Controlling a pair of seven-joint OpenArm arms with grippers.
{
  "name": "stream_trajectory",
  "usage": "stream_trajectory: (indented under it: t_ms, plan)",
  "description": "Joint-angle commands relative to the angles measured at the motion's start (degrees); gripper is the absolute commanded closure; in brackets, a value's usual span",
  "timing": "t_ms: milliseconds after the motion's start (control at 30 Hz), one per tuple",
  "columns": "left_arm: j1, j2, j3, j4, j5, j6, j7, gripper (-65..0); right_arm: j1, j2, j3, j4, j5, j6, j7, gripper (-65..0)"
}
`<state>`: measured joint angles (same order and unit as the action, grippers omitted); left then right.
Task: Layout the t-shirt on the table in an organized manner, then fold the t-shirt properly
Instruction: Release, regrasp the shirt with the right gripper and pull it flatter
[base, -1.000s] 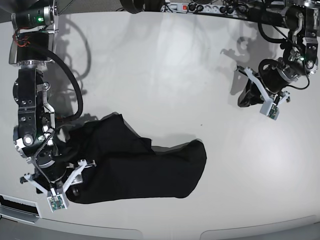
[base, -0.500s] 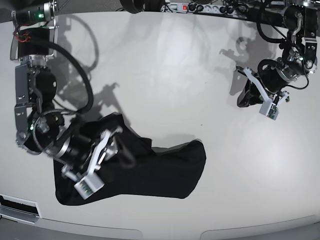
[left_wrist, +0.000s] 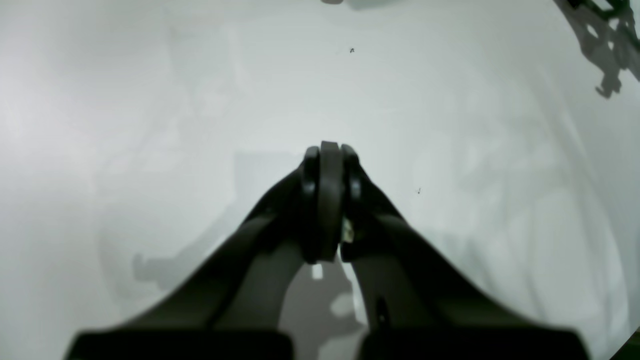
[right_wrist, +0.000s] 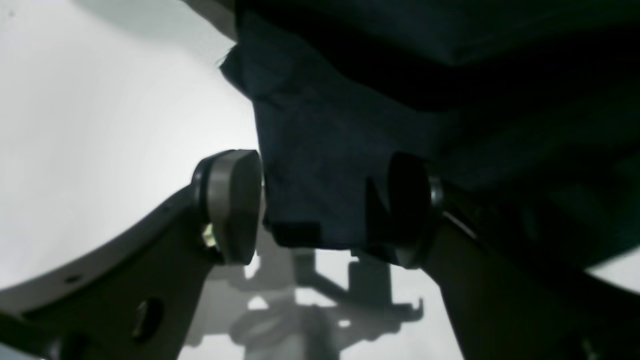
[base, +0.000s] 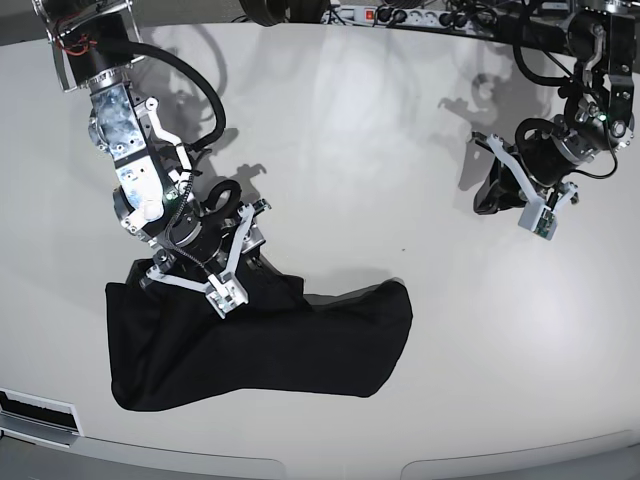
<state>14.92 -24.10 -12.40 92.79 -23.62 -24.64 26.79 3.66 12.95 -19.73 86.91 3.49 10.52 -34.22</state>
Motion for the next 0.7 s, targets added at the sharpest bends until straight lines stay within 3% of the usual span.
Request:
stream_trajectory:
  t_ms: [0,167,267,367,467,500,667]
  plan:
    - [-0.55,-0.79,-0.37,0.83,-0.92,-0.26,-1.51,0.0,0.81,-0.13,0.11,-0.42,0.09,0.02,1.53,-41.5]
    - [-0.50,-0.79,-0.37,0.83,-0.92,-0.26,-1.46,0.0,2.97,-1.51,0.13,-8.90,-0.09,-0.33,4.66,-41.5]
    - [-0.50,-0.79,-0.37,0.83,-0.92,-0.24,-1.44,0.0,4.63,-2.82,0.17,-13.20,-3.54,-5.35,8.17,-41.1]
    - [-0.50,-0.81,-0.37,0.83,-0.92,-0.26,-1.46,0.0,5.25,-3.69,0.15,-14.47,-6.56,-8.11,10.71,-28.4]
    - [-0.70,-0.81,-0.37,0.83,-0.92,-0.24,-1.51,0.0,6.25,-3.91,0.15,-14.45,-6.56,-4.72,10.40,-5.0]
    - [-0.85,-0.79,-0.37,0.83,-0.92,-0.24,-1.49,0.0,6.62,-3.89,0.17,-14.45,-6.60,-3.61,9.97,0.0]
    - [-0.81,-0.81,-0.37,0.83,-0.90,-0.26,-1.46,0.0,7.15,-3.76,0.17,-9.68,-8.72,-4.37,7.30,0.0]
